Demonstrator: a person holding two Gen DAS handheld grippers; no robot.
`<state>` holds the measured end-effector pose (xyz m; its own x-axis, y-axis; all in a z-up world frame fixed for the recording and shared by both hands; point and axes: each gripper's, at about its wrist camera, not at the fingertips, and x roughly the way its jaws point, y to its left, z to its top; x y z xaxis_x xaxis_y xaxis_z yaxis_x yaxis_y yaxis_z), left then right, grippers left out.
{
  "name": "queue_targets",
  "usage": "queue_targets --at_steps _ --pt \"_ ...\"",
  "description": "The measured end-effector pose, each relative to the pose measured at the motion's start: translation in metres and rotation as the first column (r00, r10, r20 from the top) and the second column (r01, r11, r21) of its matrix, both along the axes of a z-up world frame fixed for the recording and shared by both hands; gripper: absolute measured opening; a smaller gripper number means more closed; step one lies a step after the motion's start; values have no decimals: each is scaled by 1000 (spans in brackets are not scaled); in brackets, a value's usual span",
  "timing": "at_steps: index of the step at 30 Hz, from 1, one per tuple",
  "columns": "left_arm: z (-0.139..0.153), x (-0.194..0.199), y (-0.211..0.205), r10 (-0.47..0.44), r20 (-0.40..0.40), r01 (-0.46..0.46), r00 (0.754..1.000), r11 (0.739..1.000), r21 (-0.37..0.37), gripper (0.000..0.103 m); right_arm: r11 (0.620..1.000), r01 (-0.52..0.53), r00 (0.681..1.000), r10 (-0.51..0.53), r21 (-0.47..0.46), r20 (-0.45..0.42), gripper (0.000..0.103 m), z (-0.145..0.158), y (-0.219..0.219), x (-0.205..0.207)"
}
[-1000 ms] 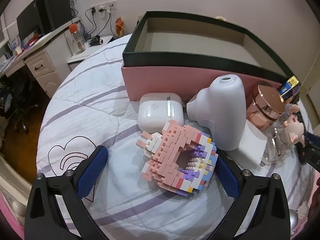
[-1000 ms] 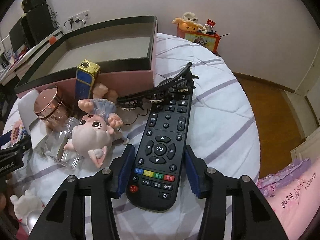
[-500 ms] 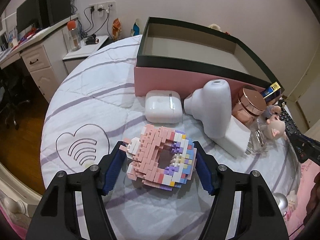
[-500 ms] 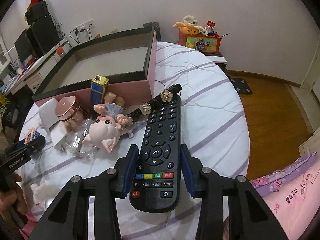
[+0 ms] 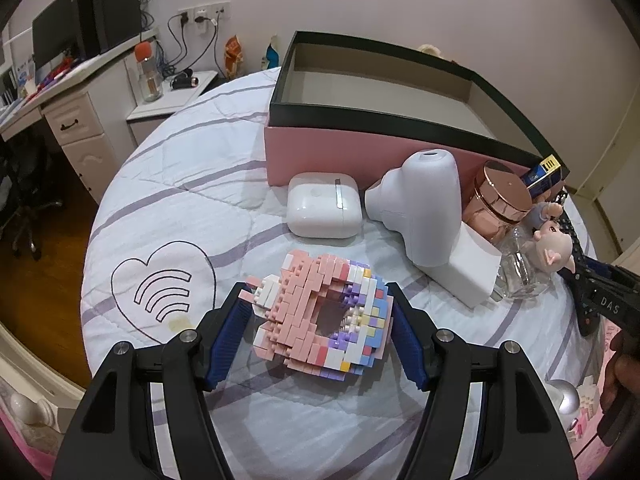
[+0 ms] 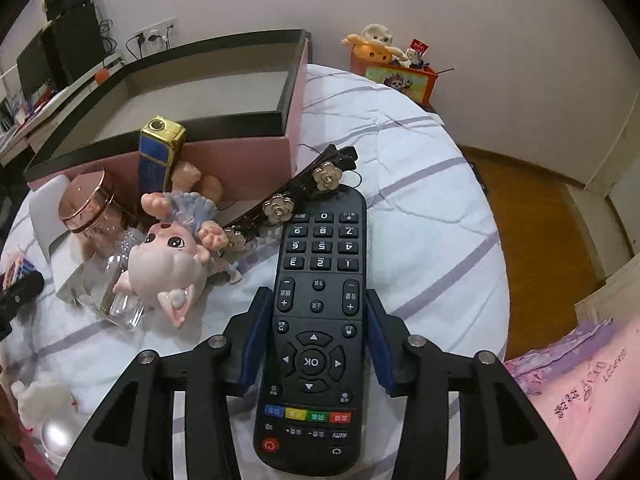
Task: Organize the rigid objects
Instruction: 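Lift the remote with the right tool while the left tool lifts the donut over the box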
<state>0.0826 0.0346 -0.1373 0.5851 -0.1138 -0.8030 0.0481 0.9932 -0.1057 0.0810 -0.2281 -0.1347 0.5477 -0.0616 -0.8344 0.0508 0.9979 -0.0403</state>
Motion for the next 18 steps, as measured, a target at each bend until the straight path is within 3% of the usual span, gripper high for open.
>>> queue_targets --at_steps 8,18 --pt "5 -9 4 -14 17 14 1000 1000 -23 68 998 12 1000 -13 65 15 43 7 -11 -28" --pt "26 -19 7 -33 53 36 998 998 -46 68 968 3 998 -19 252 61 44 36 -27 -51"
